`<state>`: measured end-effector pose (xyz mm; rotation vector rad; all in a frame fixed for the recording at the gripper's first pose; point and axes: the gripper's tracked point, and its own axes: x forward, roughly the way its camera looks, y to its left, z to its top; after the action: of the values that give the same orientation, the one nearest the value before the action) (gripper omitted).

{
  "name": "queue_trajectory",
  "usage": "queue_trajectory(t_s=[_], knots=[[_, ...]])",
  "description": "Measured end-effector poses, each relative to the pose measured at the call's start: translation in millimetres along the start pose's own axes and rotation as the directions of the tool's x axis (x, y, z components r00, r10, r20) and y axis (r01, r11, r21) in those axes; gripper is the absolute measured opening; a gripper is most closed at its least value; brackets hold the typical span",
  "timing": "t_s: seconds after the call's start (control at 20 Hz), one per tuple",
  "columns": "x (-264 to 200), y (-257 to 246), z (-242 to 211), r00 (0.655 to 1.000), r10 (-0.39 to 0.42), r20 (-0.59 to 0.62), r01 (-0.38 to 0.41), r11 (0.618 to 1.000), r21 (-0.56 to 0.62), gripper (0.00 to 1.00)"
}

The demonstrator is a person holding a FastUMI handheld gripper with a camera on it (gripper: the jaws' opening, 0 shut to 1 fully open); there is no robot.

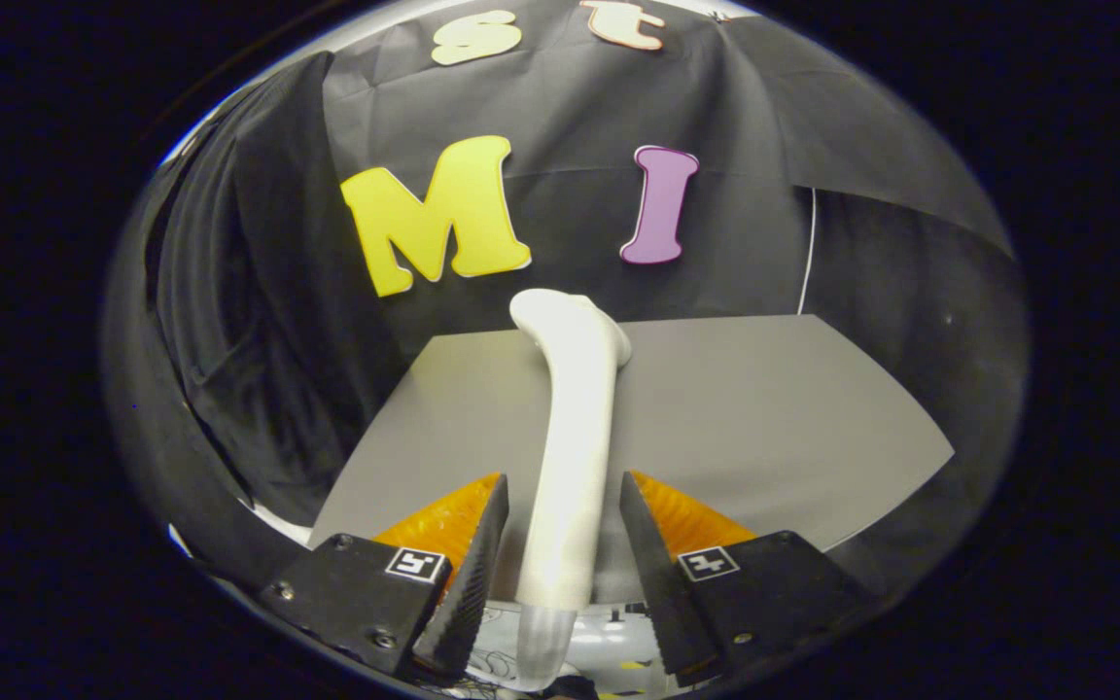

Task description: Iron the clothes twice with a garment steamer, once on the left side and once on the right side.

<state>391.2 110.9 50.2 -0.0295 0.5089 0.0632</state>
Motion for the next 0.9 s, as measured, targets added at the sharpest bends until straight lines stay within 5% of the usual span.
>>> queue_trajectory(t_s=[0.45, 0.7, 0.9], knots=[[9.9, 5.4, -3.5, 0.997, -0.065, -0.052, 0.067, 0.997, 0.027, 0.4], [1.9, 19.5, -7.2, 0.999, 0.002, -0.048, 0.002, 0.997, 0.077, 0.33], [-47.2, 44.9, 14.1, 0.996, 0.019, 0.086, -0.026, 0.997, 0.079, 0.33]])
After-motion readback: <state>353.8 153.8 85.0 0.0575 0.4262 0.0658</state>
